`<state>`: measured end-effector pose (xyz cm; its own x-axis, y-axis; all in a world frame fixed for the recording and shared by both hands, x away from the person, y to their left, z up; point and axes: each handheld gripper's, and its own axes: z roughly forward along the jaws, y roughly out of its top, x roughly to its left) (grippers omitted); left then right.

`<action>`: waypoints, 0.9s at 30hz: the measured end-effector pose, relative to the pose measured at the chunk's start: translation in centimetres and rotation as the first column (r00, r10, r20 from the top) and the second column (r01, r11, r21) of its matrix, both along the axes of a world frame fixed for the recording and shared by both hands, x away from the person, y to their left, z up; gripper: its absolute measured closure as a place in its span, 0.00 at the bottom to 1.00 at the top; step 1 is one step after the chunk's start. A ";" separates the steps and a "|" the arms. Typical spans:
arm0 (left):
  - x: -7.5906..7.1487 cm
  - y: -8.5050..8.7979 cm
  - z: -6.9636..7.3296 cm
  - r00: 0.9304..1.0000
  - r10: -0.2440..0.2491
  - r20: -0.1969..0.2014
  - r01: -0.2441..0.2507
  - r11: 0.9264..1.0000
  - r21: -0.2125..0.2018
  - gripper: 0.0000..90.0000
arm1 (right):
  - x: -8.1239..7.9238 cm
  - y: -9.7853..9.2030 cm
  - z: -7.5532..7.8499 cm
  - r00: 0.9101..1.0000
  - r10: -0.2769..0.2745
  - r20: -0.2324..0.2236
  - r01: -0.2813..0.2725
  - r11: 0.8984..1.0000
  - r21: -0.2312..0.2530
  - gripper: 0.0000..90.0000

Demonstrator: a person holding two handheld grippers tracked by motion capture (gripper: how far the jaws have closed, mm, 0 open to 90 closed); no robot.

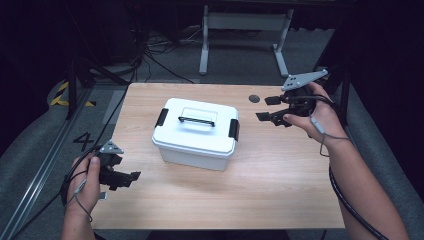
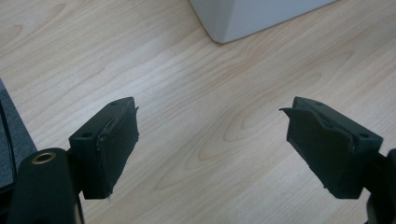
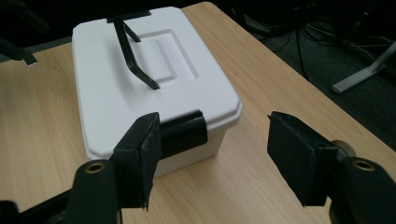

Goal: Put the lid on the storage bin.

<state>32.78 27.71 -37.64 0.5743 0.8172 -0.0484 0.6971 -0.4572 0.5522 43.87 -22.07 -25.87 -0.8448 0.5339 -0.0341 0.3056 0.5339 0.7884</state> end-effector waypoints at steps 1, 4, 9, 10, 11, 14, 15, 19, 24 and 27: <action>0.0 0.0 0.0 1.000 0.000 0.000 0.000 1.000 0.000 0.19 | 0.0 0.0 0.0 1.000 0.000 0.000 0.000 1.000 0.000 0.40; 0.6 -0.1 0.0 1.000 0.009 0.001 -0.009 1.000 0.000 0.19 | -0.2 -1.4 -0.2 0.999 -0.036 -0.008 0.036 0.999 0.011 0.39; 1.2 0.0 -0.2 0.999 0.037 0.001 -0.037 0.999 0.009 0.20 | -0.6 -3.3 -0.4 0.996 -0.082 -0.036 0.083 0.996 0.017 0.37; 1.2 0.0 -0.2 0.999 0.037 0.003 -0.037 0.999 0.007 0.20 | -0.6 -3.7 -0.6 0.995 -0.094 -0.042 0.094 0.995 0.015 0.37; 1.2 0.1 -0.2 0.999 0.037 0.001 -0.037 0.999 0.006 0.20 | -0.7 -4.1 -0.8 0.993 -0.106 -0.045 0.107 0.994 0.012 0.37; 1.3 0.4 -0.5 0.999 0.047 0.002 -0.047 0.999 0.022 0.19 | -0.7 -5.2 -1.4 0.991 -0.128 -0.050 0.128 0.992 0.007 0.37; 1.3 0.6 -0.8 0.998 0.060 -0.002 -0.060 0.998 0.036 0.19 | -0.7 -5.3 -1.6 0.991 -0.125 -0.049 0.125 0.992 -0.006 0.39; 1.5 1.1 -1.6 0.996 0.086 -0.014 -0.084 0.993 0.079 0.21 | -0.5 -6.0 -2.7 0.992 -0.124 -0.030 0.120 0.988 -0.102 0.40; 1.3 1.4 -1.9 0.998 0.065 -0.013 -0.064 0.996 0.055 0.21 | -0.4 -7.3 -5.2 0.988 -0.144 -0.059 0.139 0.986 -0.090 0.40; 1.1 1.3 -2.0 0.998 0.063 -0.009 -0.062 0.997 0.051 0.21 | -0.3 -8.1 -6.9 0.984 -0.160 -0.074 0.153 0.984 -0.092 0.40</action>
<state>33.90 29.04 -39.60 0.5219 0.8530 -0.0113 0.7308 -0.4402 0.5218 43.61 -30.17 -32.75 -0.7531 0.6575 -0.0200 0.4515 0.5388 0.7112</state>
